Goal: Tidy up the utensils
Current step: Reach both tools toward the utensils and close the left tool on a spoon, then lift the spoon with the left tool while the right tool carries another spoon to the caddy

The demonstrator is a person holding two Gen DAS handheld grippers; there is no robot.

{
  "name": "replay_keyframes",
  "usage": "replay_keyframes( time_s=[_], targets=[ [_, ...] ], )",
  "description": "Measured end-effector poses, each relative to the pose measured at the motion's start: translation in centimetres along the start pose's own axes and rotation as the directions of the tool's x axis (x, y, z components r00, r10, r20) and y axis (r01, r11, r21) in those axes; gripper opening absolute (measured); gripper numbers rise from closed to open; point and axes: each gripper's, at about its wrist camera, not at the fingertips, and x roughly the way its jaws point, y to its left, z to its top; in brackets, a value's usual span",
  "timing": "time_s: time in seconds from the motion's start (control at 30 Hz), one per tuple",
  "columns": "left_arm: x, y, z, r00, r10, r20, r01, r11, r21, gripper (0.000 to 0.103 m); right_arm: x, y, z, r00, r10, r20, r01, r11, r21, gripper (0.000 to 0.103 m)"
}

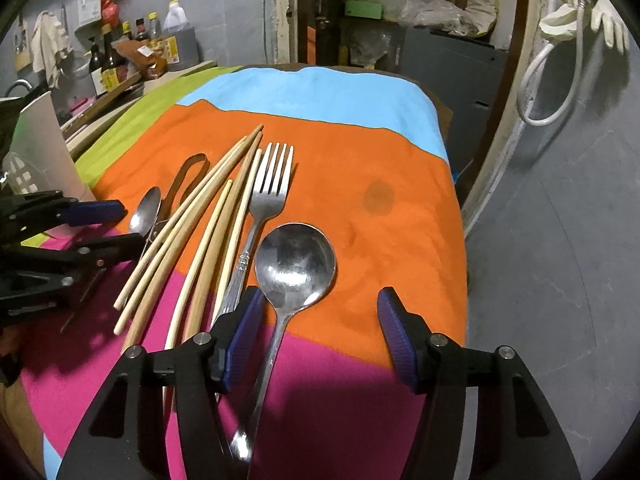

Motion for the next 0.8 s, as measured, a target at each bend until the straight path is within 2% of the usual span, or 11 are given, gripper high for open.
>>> replay_keyframes(
  time_s=[0.2, 0.43, 0.53, 0.6, 0.63, 0.67, 0.8],
  targets=[
    [0.8, 0.2, 0.7, 1.000, 0.004, -0.007, -0.004, 1.000, 0.014, 0.045, 0.8, 0.2, 0.6, 1.000, 0.019, -0.015, -0.019, 1.000, -0.008, 0.058],
    [1.1, -0.2, 1.0, 1.000, 0.007, -0.011, -0.007, 1.000, 0.020, 0.031, 1.7, 0.2, 1.4, 0.999, 0.036, -0.024, -0.035, 0.999, 0.015, 0.059],
    [1.1, -0.3, 0.9, 1.000, 0.009, -0.004, -0.009, 1.000, 0.024, 0.031, 1.9, 0.6, 1.6, 0.999, 0.022, -0.026, -0.022, 1.000, 0.005, 0.060],
    [1.0, -0.3, 1.0, 1.000, 0.008, 0.002, -0.008, 1.000, 0.019, 0.030, 1.9, 0.7, 1.6, 1.000, 0.019, -0.024, -0.019, 1.000, 0.004, 0.057],
    [0.9, -0.3, 0.9, 1.000, 0.012, 0.008, -0.012, 1.000, 0.019, 0.030, 1.9, 0.7, 1.6, 0.999, 0.026, -0.023, -0.026, 1.000, 0.004, 0.053],
    [0.7, -0.4, 0.8, 1.000, 0.017, 0.015, -0.018, 1.000, 0.021, 0.030, 1.8, 0.7, 1.6, 0.999, 0.029, -0.018, -0.029, 1.000, 0.004, 0.043],
    [-0.8, -0.7, 0.4, 0.996, 0.030, 0.087, -0.033, 0.999, 0.025, 0.030, 1.2, 1.1, 1.6, 1.000, 0.010, 0.014, -0.010, 1.000, -0.009, 0.041]
  ],
)
